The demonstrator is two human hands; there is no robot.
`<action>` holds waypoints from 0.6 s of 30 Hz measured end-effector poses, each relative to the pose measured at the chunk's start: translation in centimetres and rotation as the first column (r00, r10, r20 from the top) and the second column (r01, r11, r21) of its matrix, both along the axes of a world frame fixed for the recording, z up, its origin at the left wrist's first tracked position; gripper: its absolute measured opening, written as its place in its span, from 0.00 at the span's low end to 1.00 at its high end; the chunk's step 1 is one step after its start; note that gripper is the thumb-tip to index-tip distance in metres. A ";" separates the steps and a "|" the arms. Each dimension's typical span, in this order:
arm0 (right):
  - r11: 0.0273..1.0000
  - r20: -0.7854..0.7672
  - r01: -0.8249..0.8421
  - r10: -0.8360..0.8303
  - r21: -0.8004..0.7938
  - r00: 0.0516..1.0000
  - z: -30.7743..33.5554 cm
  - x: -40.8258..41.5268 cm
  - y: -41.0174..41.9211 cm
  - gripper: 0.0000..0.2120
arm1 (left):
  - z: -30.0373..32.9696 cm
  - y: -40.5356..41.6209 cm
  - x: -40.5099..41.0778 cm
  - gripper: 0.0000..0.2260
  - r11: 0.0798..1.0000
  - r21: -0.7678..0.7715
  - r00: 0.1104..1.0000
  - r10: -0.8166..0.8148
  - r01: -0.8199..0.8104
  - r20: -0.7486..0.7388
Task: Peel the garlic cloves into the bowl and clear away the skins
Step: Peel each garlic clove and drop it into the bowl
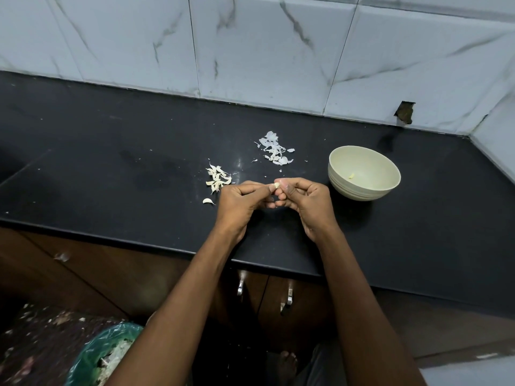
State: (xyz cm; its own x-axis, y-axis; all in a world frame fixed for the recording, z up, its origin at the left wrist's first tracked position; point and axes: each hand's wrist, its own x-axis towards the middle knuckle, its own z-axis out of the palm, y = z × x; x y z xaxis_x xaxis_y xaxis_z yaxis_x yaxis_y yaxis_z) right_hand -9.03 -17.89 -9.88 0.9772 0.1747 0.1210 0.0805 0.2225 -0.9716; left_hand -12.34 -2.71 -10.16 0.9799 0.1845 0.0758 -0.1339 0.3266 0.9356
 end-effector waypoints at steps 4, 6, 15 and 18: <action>0.995 0.068 0.050 -0.044 -0.083 0.997 -0.3 0.2 0.0 0.06 | 0.1 0.3 0.0 0.06 0.999 -0.018 0.999 -0.032 0.032 -0.032; 0.990 0.106 0.082 -0.069 -0.116 0.992 -0.4 0.2 0.0 0.05 | 0.1 0.3 0.1 0.05 0.999 -0.012 0.999 -0.032 0.031 -0.044; 0.980 0.184 0.109 -0.078 -0.167 0.980 -0.4 0.0 0.1 0.06 | 0.0 0.3 -0.1 0.03 1.000 0.024 1.000 -0.020 0.020 -0.022; 0.983 0.180 0.083 -0.053 -0.166 0.982 -0.3 -0.1 0.1 0.05 | 0.1 0.2 -0.2 0.02 0.998 0.055 1.000 -0.012 0.013 -0.020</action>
State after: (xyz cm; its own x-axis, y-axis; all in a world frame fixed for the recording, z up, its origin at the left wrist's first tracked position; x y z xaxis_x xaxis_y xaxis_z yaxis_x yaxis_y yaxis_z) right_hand -9.16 -17.78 -10.23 0.9539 0.1416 0.2645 0.2612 0.0416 -0.9644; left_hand -12.52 -2.48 -10.09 0.9836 0.1681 0.0659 -0.1112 0.2762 0.9547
